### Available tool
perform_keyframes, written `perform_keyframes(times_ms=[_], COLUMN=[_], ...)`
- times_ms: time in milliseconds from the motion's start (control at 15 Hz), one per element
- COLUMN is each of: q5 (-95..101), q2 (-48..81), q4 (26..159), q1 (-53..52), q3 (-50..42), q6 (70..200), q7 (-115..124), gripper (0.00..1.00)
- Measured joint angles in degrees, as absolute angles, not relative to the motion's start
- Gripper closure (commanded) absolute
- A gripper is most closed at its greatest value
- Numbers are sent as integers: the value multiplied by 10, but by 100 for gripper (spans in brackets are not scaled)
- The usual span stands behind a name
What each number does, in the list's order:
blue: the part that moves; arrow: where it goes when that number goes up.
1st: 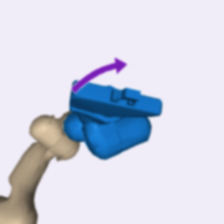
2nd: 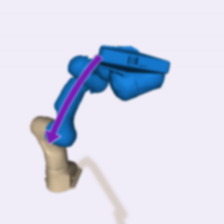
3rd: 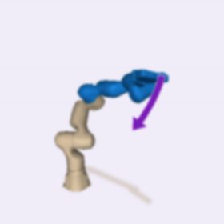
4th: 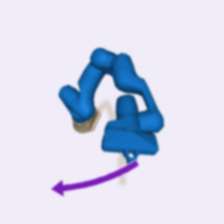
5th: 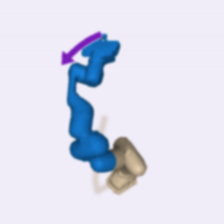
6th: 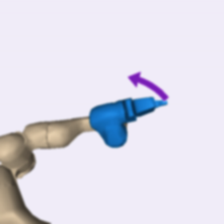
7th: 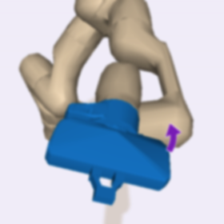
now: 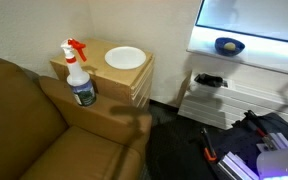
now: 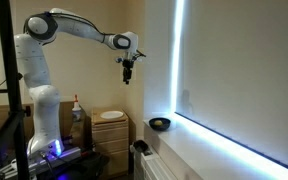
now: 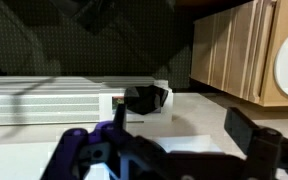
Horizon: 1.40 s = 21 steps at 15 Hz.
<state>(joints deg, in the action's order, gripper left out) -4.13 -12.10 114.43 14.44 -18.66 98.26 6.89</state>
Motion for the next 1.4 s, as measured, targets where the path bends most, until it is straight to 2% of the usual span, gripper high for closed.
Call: perform_keyframes(times_ms=[133,600,1067,1400], q5=[-7,140,143,-76], q2=[-114,52,83,123], q4=[1150,1160,1150,1140], q1=[145,176,175,179], q3=[-186,-205,-207,-167], q6=[1022,1368,1392,1407], q7=[84,146,176,-24], gripper=[0,0,0,0])
